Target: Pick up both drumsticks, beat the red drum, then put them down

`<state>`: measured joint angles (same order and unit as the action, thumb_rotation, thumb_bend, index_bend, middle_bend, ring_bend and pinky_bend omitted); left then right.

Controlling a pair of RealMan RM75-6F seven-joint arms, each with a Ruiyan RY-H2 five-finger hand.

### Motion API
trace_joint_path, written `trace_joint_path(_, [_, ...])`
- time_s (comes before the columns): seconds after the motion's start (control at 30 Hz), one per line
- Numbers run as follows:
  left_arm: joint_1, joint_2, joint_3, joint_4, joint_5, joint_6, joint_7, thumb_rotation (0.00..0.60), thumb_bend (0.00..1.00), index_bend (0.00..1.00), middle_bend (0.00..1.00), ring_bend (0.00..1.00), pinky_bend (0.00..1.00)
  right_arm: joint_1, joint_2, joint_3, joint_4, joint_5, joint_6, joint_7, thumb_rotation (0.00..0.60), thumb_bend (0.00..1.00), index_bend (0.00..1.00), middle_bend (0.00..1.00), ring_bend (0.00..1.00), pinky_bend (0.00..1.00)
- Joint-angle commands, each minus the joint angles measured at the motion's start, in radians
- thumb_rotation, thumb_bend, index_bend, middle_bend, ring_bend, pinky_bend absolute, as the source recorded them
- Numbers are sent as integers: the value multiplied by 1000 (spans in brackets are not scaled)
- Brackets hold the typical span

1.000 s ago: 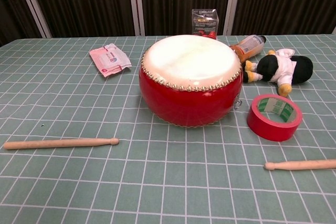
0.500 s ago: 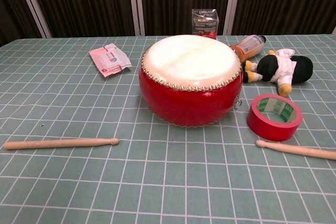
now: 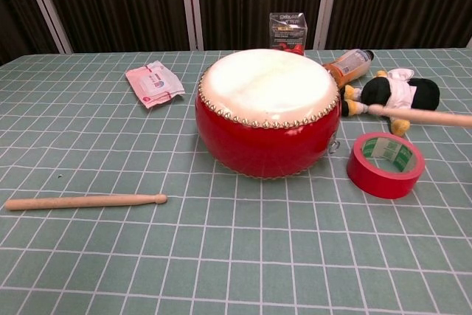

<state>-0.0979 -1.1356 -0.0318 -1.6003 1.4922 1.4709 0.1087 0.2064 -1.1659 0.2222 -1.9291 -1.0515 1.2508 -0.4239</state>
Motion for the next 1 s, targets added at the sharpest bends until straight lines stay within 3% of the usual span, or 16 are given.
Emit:
trace_joint_path(0.03, [0, -1, 0, -1, 1, 2, 2, 600, 0, 0, 0, 0, 68, -34, 92, 29, -73, -10, 9, 129, 600, 584, 993, 1000, 1000, 989])
trace_joint_path(0.2, [1, -4, 0, -1, 5, 4, 4, 600, 0, 0, 0, 0, 68, -81, 173, 27, -110, -24, 9, 285, 600, 588, 996, 1000, 1000, 989])
trace_joint_path(0.3, [0, -5, 1, -2, 2, 1, 6, 600, 0, 0, 2, 2, 73, -109, 177, 7, -82, -72, 25, 360, 600, 590, 999, 1000, 1000, 989])
trace_joint_path(0.37, [-1, -4, 1, -6, -3, -5, 7, 600, 2, 5, 56, 60, 147, -112, 175, -4, -61, -85, 21, 382, 600, 590, 1000, 1000, 1000, 989])
trace_joint_path(0.43, [-4, -3, -2, -13, -4, -7, 8, 600, 23, 48, 269, 279, 373, -112, 179, -4, -55, -88, 21, 402, 600, 590, 1000, 1000, 1000, 989])
trace_joint_path(0.5, [-7, -6, -6, -15, 2, 0, 14, 600, 74, 151, 651, 644, 686, -107, 180, -3, -51, -88, 20, 410, 600, 591, 999, 1000, 1000, 989])
trace_joint_path(0.57, [-12, -5, -4, -24, 0, -14, 16, 600, 119, 265, 852, 823, 820, -104, 180, -3, -53, -92, 22, 411, 600, 590, 999, 1000, 1000, 989])
trace_joint_path(0.63, [-22, 8, 0, -59, -29, -58, 21, 600, 170, 389, 963, 929, 911, -99, 181, -6, -54, -92, 22, 408, 600, 590, 999, 1000, 1000, 989])
trace_joint_path(0.77, [-51, 25, -9, -113, -85, -130, 61, 600, 226, 464, 1000, 1000, 996, -94, 181, -11, -57, -87, 21, 406, 600, 590, 999, 1000, 1000, 989])
trace_joint_path(1.0, [-126, 13, -50, -197, -218, -248, 168, 600, 277, 485, 1000, 1000, 1000, -87, 186, -16, -61, -74, 23, 412, 600, 590, 1000, 1000, 1000, 989])
